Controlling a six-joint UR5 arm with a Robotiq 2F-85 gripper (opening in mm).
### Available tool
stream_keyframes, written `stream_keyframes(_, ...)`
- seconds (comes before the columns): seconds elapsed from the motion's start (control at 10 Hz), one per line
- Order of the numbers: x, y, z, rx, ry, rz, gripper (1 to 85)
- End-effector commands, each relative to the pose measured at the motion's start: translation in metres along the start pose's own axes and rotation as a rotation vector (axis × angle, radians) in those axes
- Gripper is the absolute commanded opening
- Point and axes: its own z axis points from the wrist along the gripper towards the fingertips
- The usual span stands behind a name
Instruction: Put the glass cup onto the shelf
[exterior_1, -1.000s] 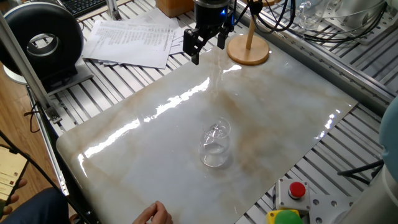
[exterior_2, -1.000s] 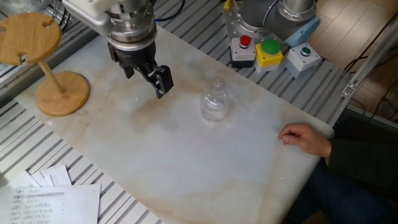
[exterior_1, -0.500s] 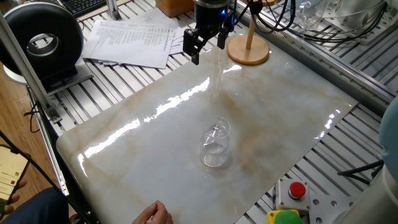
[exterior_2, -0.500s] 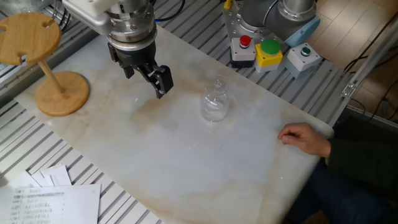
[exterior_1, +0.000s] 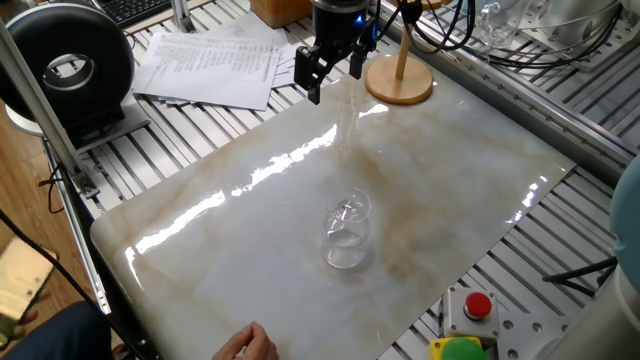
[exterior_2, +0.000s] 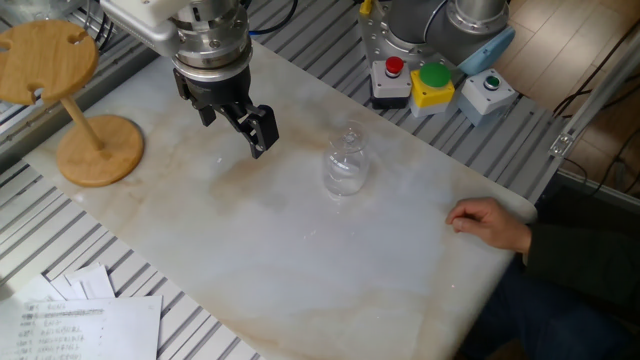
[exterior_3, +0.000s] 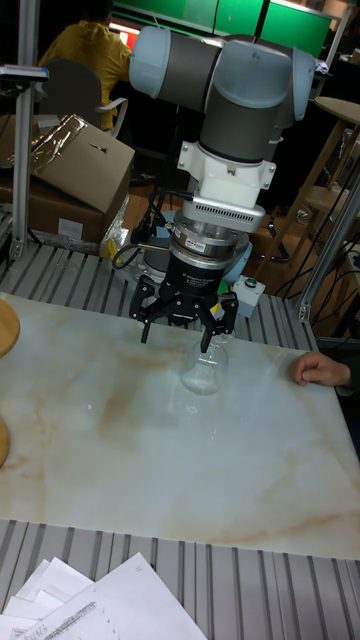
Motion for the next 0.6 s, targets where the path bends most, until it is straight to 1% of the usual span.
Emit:
stream_keyframes(0.0, 0.000, 0.002, 0.000, 0.000, 0.000, 0.000, 84.0)
stream_keyframes(0.1, 0.006, -0.010, 0.000, 0.052, 0.026, -0.104, 2.0)
stream_keyframes(0.5, 0.006, -0.009, 0.000, 0.054, 0.026, -0.102, 2.0)
